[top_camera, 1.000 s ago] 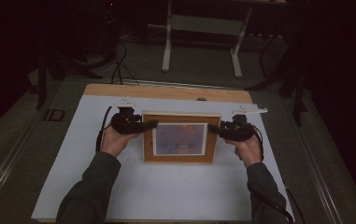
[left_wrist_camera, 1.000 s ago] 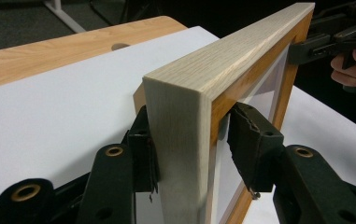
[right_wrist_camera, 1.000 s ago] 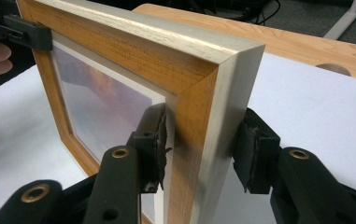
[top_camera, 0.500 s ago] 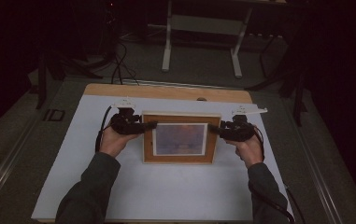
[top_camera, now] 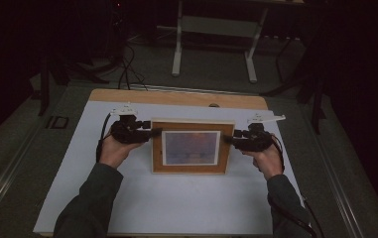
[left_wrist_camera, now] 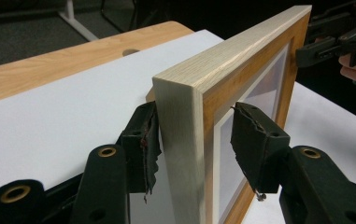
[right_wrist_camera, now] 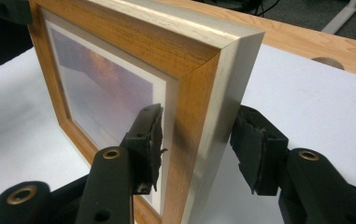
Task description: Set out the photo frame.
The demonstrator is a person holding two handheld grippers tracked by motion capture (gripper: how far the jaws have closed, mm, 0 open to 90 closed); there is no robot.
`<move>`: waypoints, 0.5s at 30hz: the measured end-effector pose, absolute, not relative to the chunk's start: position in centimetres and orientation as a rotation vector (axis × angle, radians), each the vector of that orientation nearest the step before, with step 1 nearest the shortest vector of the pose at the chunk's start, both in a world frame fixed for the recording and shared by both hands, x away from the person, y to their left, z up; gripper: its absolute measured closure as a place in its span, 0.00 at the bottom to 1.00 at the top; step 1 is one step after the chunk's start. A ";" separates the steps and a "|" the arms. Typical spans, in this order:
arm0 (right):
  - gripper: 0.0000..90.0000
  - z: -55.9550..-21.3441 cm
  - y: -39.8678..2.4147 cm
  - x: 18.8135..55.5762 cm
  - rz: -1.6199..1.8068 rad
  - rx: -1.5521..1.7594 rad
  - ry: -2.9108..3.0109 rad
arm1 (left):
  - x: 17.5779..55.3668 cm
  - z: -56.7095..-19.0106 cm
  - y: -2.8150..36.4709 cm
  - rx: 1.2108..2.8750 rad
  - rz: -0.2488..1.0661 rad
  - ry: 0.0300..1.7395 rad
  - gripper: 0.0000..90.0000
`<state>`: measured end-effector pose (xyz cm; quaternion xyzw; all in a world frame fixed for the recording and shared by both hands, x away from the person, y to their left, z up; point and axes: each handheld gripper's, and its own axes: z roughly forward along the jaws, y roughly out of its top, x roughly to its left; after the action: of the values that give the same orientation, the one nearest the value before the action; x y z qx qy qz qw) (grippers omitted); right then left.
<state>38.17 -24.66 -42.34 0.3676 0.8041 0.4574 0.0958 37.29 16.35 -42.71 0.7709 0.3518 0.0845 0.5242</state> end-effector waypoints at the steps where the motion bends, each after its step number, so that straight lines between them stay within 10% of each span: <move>1: 0.58 -42.3 -24.7 38.1 1.351 1.087 2.387 | 37.2 -42.7 16.5 1.841 0.200 0.846 0.59; 15: 0.62 -42.2 -26.2 37.3 1.338 1.090 2.399 | 35.7 -43.1 18.5 1.851 0.195 0.885 0.59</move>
<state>37.28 -26.19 -42.19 0.3673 0.8082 0.4509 0.0930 35.74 18.51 -43.09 0.7701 0.3684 0.0810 0.5145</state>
